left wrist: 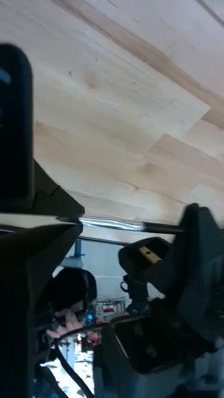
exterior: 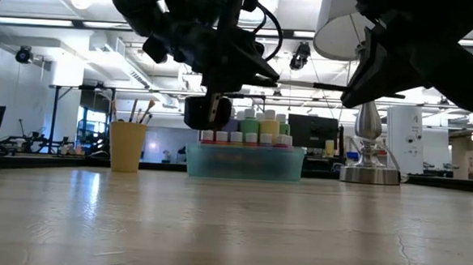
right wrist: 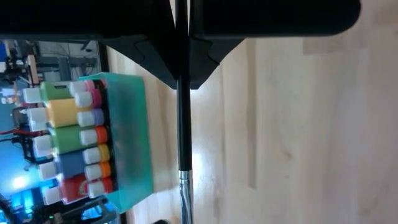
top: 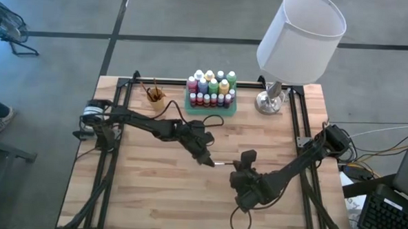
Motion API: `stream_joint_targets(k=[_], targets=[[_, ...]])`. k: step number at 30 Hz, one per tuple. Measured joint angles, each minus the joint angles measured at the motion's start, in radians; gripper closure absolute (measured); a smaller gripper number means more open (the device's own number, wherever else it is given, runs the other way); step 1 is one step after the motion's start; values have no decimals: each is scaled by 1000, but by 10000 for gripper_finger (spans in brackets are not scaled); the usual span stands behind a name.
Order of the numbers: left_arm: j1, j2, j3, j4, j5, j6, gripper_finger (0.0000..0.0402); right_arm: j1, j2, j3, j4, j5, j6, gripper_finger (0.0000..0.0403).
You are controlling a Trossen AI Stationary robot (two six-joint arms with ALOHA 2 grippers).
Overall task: Pick & Place Paint Supplies
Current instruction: Put the silver paintbrush into the orange cup
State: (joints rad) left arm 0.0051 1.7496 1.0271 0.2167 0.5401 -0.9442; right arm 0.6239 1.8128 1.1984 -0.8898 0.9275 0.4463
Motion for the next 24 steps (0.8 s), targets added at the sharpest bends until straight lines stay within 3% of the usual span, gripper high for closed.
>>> stream_joint_targets(k=[5, 8, 12, 18, 24], targets=[[-2, 0, 0, -9, 11, 26, 298, -2, -2, 0, -4, 17, 3, 390], [5, 0, 0, -13, 73, 56, 251, -2, -2, 0, -5, -4, 4, 390], [13, -13, 0, -94, 149, 146, 221, 0, -2, 0, -87, -58, 75, 390], [1, -62, -1, -415, -115, 339, 225, 20, -21, -35, -385, -98, 397, 391], [-47, -76, -1, -443, -383, 422, 239, 42, -151, -170, -248, -127, 454, 391]])
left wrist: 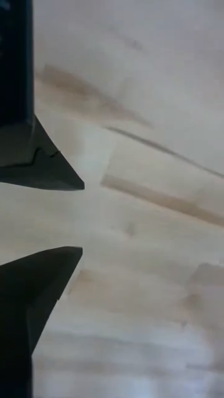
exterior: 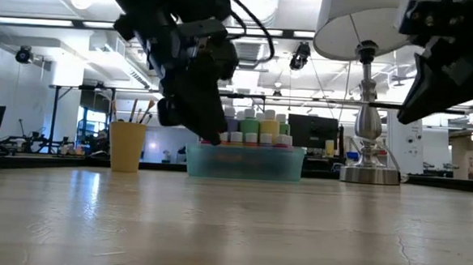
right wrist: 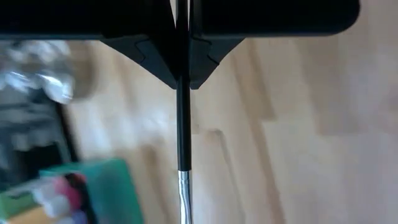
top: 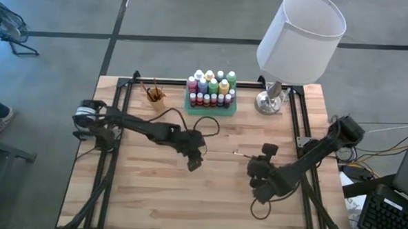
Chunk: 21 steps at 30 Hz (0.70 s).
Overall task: Pick & Place Paint Supplies
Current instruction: Put the silver paintbrush into the orange cup
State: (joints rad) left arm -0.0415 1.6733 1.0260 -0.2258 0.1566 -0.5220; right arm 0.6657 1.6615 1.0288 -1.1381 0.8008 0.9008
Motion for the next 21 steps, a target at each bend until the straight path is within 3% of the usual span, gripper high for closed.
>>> stream_joint_targets(k=[5, 9, 17, 21], targets=[[-101, 0, -3, 95, -311, 86, 250, 4, -172, -163, 331, -47, -146, 391], [-208, 0, -41, 264, -545, 191, 256, 4, -314, -313, 648, -117, -321, 391], [-309, 0, -145, 755, -611, 462, 276, -18, -507, -595, 1382, -168, -684, 391], [-304, -1, -159, 937, -615, 484, 278, -71, -536, -666, 1690, -280, -830, 391]])
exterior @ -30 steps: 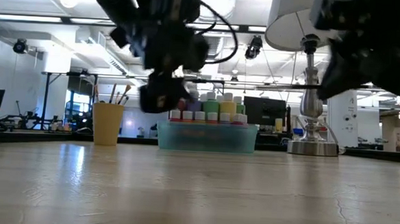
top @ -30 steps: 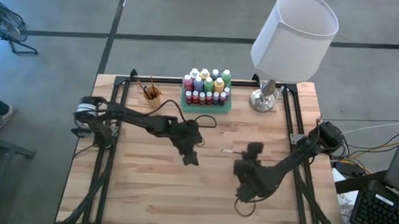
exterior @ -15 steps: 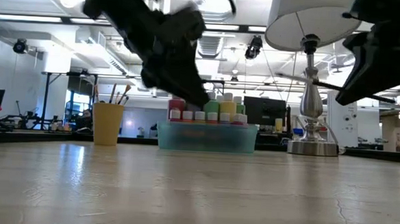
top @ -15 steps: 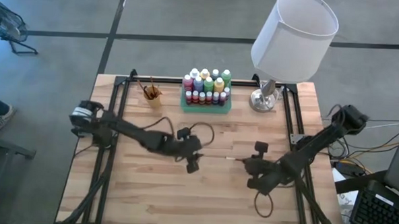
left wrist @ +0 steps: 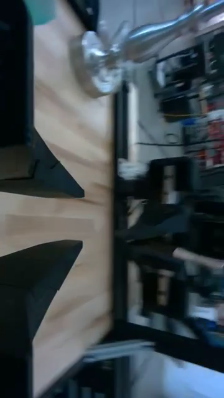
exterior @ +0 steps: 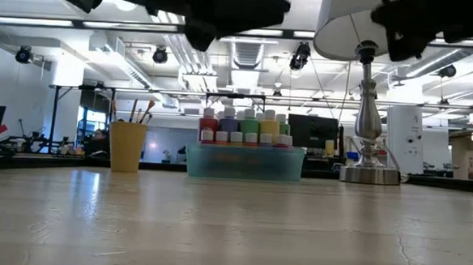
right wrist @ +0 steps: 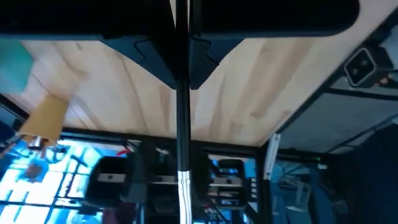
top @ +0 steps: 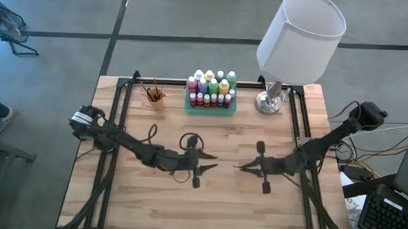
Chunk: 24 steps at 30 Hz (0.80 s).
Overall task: Pick & Place Paint Supplies
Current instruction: Put the silver paintbrush into the orange cup
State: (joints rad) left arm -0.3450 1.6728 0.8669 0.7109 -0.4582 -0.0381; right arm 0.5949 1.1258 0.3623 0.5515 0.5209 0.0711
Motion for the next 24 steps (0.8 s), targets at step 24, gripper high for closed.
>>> stream_joint_targets(k=[24], targets=[[25, -4, 45, 153, 73, 206, 278, -158, -12, 98, 34, -115, -176, 390]])
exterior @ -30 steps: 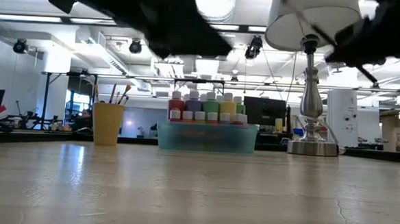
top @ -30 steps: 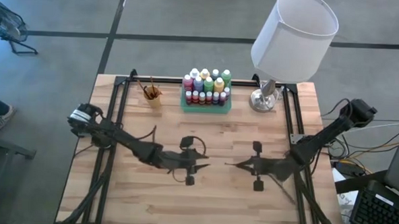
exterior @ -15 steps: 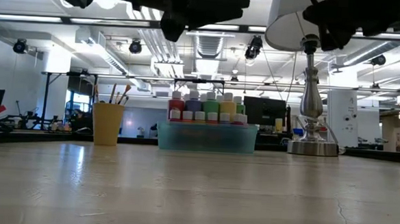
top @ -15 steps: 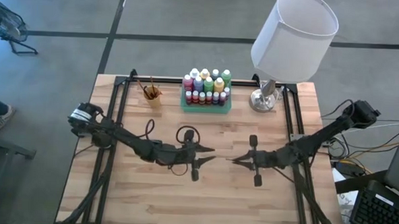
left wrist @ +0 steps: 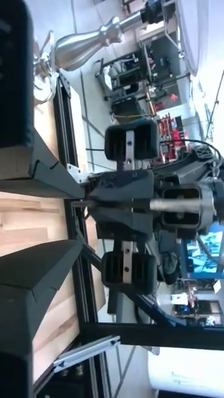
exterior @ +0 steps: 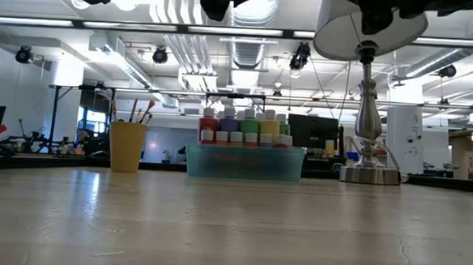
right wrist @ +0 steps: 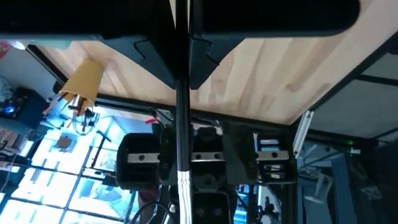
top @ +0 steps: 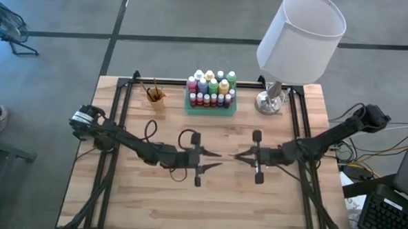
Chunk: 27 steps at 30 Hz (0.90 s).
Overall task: Pick & Place Paint Supplies
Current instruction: Put the silver paintbrush into the orange cup
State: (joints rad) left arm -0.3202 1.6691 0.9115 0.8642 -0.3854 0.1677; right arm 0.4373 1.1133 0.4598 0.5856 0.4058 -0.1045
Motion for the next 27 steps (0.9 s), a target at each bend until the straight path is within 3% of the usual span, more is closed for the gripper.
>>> stream_joint_targets(k=[10, 19, 27], targets=[[12, -1, 8, 9, -1, 70, 277, -99, 0, -1, 25, -128, 14, 390], [25, -2, 18, 11, -11, 96, 277, -102, 0, -1, 41, -162, 19, 390], [29, -2, 19, 10, -9, 96, 277, -102, 0, -1, 87, -258, 15, 390]])
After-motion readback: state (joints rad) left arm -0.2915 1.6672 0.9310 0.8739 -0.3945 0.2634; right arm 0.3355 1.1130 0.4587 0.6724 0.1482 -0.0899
